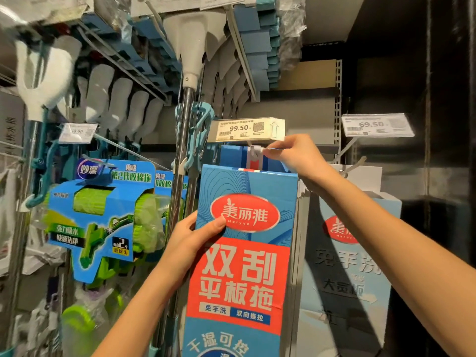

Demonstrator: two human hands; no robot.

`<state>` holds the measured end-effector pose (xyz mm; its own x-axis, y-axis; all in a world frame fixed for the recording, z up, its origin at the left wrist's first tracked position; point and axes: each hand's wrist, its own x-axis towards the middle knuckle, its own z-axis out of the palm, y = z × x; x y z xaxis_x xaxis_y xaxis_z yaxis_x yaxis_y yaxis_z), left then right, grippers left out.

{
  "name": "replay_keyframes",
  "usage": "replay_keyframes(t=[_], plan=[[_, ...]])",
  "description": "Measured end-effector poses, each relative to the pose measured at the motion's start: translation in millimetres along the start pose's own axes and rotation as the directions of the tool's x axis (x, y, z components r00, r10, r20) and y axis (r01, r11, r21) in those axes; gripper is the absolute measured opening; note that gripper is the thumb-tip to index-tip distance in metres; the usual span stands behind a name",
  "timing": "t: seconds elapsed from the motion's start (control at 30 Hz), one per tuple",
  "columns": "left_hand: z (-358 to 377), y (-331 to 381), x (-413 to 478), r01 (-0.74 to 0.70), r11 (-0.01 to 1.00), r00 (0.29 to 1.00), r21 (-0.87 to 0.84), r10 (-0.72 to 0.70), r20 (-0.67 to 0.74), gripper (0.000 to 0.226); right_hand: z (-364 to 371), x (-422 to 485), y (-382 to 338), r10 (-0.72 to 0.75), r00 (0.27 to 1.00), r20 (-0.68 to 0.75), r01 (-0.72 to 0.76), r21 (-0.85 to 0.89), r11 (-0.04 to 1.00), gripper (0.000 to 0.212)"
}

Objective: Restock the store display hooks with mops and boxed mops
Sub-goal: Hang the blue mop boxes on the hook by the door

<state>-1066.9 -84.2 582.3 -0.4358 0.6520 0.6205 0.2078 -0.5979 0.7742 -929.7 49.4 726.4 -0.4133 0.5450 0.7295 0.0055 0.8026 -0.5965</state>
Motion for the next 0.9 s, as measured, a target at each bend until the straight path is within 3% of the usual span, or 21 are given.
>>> replay_keyframes(t=[0.23,0.33,0.47,0.53,0.6,0.73,0.77,0.87,0.9], plan=[[5,-45,26,0.083,0.988,0.996,-0.13,-0.086,-0.018,0.033,13,14,11,0.023,1.0,0.01,-0.019,-0.343,0.939,0.023],[7,-68,42,0.104,0.977,0.994,-0.185,-0.109,-0.016,0.036,11,1,20,-0.026,0.999,-0.033,0.017,-0.24,0.971,0.028],[10,-97,65,0.167,0.964,0.985,-0.206,-0.173,-0.012,0.05,7,-21,38,-0.067,0.976,-0.207,0.055,-0.063,0.996,0.038],[13,-110,78,0.205,0.953,0.976,-0.222,-0.215,-0.022,0.043,8,-29,35,-0.085,0.958,-0.274,0.086,-0.006,0.996,0.041],[16,-125,91,0.234,0.941,0.966,-0.246,-0.254,-0.054,0.035,17,-44,30,-0.134,0.951,-0.28,0.14,0.003,0.99,0.04],[21,-149,112,0.22,0.912,0.968,-0.347,-0.249,-0.041,0.066,56,-92,58,-0.14,0.969,-0.202,0.141,-0.011,0.99,0.036],[23,-154,117,0.196,0.917,0.976,-0.347,-0.216,-0.019,0.06,67,-103,72,-0.115,0.977,-0.178,0.116,-0.005,0.993,0.037],[25,-169,136,0.15,0.94,0.985,-0.306,-0.17,-0.041,0.014,96,-121,114,0.054,0.992,-0.111,-0.054,0.009,0.999,0.049],[27,-172,140,0.158,0.937,0.983,-0.312,-0.179,-0.039,0.012,105,-123,129,0.121,0.987,-0.104,-0.12,0.015,0.993,0.055]])
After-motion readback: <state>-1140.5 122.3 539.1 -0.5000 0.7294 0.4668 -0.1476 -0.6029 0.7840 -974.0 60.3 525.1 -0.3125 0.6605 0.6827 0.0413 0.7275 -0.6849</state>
